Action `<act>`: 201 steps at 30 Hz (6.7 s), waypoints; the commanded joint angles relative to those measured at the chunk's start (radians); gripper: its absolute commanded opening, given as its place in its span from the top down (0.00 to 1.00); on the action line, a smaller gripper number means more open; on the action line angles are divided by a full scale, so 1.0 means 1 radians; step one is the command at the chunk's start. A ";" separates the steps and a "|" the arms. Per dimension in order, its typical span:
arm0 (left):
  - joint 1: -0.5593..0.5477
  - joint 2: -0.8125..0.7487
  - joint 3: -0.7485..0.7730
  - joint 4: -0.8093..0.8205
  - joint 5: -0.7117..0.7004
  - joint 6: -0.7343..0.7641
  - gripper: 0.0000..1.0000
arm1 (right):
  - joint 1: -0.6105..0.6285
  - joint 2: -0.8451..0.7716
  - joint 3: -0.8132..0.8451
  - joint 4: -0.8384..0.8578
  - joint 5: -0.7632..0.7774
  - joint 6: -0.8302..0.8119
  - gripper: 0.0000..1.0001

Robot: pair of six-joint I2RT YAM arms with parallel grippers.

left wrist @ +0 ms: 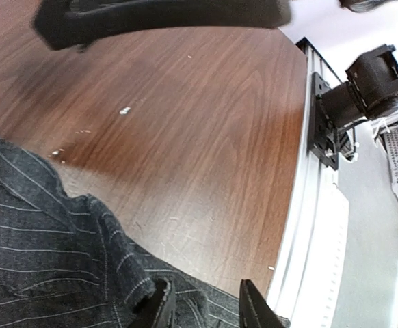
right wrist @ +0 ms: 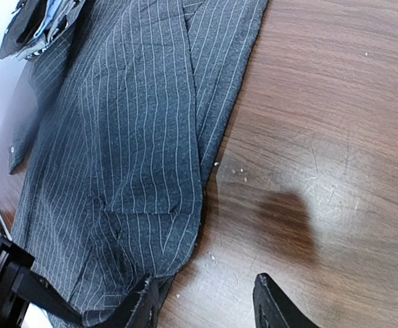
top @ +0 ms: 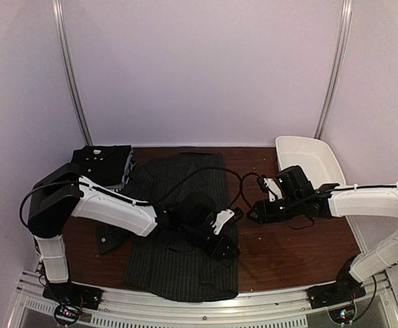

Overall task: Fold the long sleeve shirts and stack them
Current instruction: Fold the flattened shirt at the center of the board, then move the 1/3-folded shirt to the center of the board.

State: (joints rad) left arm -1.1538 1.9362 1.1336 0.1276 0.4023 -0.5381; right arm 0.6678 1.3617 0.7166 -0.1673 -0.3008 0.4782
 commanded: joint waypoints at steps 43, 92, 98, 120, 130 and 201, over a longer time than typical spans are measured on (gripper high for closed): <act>0.365 -0.198 -0.370 0.298 -0.407 -0.404 0.61 | 0.171 0.025 -0.147 0.045 -0.027 0.100 0.48; 0.445 -0.141 -0.285 0.241 -0.360 -0.342 1.00 | 0.350 0.061 -0.081 0.120 -0.148 0.278 1.00; 0.445 -0.141 -0.281 0.196 -0.351 -0.335 0.93 | 0.398 0.080 -0.079 0.125 -0.101 0.310 1.00; 0.445 -0.374 -0.313 0.004 -0.386 -0.247 0.68 | 0.411 -0.007 0.029 -0.021 0.135 0.282 0.63; 0.490 -0.442 -0.307 -0.103 -0.417 -0.190 0.65 | 0.191 0.278 0.366 0.023 0.159 0.037 0.61; -0.011 -0.273 -0.307 -0.403 -0.466 -0.491 0.70 | -0.324 0.988 1.042 -0.200 0.272 -0.335 1.00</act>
State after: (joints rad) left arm -1.1168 1.6207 0.7780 -0.2012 -0.0551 -0.9730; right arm 0.3893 2.3619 1.7813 -0.2867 -0.0883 0.1825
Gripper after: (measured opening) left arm 0.298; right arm 0.012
